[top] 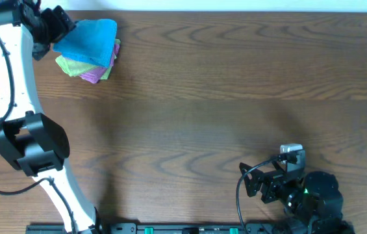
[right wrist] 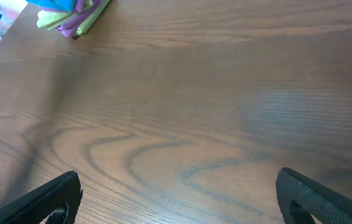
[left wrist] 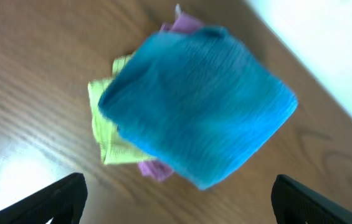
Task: Fold the cloth
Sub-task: 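Open the left gripper and pull it back from the stack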
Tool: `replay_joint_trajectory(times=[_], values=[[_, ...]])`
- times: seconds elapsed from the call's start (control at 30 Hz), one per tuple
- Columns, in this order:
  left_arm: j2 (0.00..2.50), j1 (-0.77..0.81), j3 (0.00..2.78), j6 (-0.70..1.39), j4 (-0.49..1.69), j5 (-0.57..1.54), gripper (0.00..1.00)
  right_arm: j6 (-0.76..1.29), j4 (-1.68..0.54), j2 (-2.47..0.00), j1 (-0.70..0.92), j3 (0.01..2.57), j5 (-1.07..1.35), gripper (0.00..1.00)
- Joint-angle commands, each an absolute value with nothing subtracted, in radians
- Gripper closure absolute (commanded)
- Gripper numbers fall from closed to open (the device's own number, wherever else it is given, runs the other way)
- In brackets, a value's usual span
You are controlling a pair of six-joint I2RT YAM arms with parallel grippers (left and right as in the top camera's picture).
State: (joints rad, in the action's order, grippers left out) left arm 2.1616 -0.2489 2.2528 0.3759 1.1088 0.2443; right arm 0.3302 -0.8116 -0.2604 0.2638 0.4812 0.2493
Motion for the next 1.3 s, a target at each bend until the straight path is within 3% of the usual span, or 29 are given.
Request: replay_joint_trajectory(times=[0.0, 0.63, 1.27], values=[[2.112, -0.233, 2.28, 0.317, 1.118, 0.236, 0.05, 0.344, -0.813, -0.255, 0.252, 0.48, 0.242, 0.01], [1.949, -0.077, 2.212, 0.22, 1.055, 0.078, 0.05, 0.344, -0.812, -0.255, 0.252, 0.48, 0.243, 0.01], [1.226, -0.075, 1.267, 0.141, 0.721, 0.068, 0.04, 0.344, -0.813, -0.255, 0.252, 0.48, 0.242, 0.01]])
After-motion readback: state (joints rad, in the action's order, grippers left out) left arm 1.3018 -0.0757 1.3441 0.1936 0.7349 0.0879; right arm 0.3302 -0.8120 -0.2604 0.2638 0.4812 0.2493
